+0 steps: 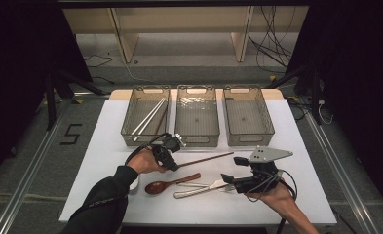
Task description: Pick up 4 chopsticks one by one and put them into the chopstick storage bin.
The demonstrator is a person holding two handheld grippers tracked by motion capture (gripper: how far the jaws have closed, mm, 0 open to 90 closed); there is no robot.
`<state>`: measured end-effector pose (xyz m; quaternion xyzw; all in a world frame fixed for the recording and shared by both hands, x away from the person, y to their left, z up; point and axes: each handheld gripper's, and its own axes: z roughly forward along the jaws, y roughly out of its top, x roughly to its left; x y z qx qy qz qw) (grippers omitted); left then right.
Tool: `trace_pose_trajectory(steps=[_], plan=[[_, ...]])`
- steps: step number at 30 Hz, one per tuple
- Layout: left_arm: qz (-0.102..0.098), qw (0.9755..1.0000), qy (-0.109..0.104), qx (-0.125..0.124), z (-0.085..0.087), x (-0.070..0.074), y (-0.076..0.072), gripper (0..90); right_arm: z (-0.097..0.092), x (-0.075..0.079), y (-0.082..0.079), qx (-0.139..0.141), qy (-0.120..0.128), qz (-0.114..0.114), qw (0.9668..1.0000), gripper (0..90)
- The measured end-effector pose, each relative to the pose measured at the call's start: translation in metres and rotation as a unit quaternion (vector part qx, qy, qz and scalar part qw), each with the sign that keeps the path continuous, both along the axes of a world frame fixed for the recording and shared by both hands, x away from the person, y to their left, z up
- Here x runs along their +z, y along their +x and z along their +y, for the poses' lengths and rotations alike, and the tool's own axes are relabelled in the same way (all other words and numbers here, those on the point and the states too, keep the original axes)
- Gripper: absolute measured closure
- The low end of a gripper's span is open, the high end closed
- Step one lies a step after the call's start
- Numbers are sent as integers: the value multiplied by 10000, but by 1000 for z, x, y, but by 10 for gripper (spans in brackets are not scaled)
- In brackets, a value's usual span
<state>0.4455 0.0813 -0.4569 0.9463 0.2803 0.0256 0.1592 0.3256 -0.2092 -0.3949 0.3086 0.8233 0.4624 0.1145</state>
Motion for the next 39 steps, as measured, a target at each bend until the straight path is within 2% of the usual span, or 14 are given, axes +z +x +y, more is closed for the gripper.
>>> trace_pose_trajectory(steps=[9,13,24,31,35,39], plan=[[-13,9999,48,-106,-3,-4,-1,685,0,0,0,13,-12,-2,10000,280],[-79,9999,63,-110,-4,-5,-2,731,0,0,0,15,-6,0,10000,280],[-134,9991,169,-370,-7,-4,-4,806,0,0,0,13,-6,5,10000,280],[-212,9983,191,-507,-8,-5,-6,823,0,0,0,10,14,-5,10000,280],[-257,9970,287,-678,-9,-4,-6,833,0,0,0,6,15,2,10000,280],[-284,9966,243,-733,-8,-4,-7,837,0,1,0,0,29,7,10000,280]])
